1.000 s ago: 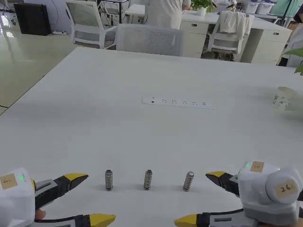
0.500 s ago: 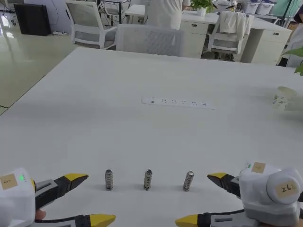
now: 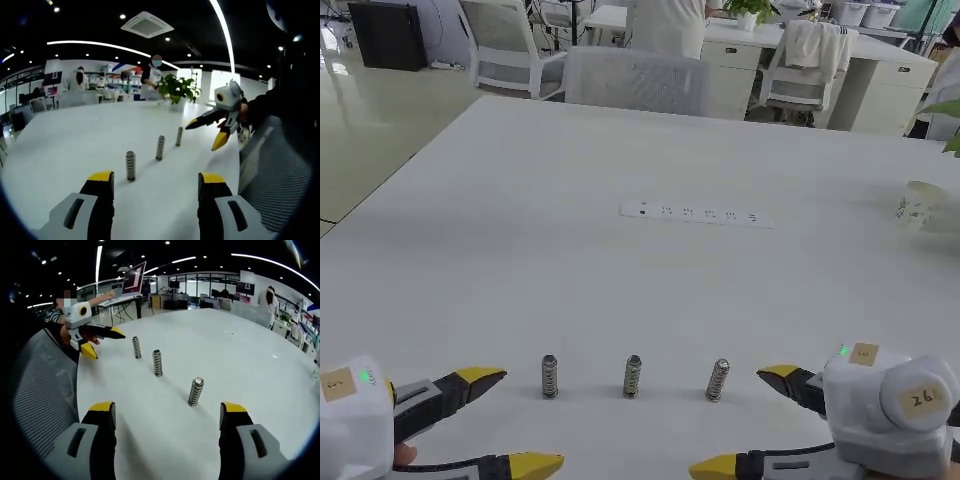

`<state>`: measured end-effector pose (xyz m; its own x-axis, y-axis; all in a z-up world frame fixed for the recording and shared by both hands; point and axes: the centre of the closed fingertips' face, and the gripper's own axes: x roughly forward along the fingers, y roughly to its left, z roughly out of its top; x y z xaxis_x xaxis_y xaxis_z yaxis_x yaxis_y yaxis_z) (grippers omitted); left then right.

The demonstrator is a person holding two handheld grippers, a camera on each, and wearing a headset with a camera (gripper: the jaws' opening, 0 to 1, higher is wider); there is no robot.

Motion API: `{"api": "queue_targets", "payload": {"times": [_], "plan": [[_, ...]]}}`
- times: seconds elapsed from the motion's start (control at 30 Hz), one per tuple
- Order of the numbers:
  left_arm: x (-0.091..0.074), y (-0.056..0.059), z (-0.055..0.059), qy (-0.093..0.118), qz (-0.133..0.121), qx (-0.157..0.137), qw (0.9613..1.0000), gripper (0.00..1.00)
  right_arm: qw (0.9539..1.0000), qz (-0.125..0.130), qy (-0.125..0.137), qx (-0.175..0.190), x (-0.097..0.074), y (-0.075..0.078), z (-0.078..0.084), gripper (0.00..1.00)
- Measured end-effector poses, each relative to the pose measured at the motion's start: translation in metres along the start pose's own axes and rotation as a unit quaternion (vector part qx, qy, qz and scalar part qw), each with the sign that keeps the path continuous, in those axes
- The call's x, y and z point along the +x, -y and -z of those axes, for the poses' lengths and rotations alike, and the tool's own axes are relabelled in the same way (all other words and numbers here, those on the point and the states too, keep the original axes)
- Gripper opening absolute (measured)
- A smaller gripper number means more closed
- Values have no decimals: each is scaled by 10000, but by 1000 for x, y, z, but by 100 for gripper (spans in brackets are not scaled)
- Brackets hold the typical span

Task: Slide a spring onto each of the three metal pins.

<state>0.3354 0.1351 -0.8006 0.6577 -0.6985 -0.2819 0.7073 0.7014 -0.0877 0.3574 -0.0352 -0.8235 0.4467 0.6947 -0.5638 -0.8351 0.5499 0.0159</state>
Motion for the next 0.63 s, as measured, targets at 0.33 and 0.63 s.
{"api": "queue_targets", "payload": {"times": [0.33,0.63], "plan": [[0,1,0,1,9,11,10000,63,10000,11,-2,-22,-1,0,0,86],[2,3,-1,6,18,22,10000,63,10000,19,13,-19,-2,0,-1,86]]}}
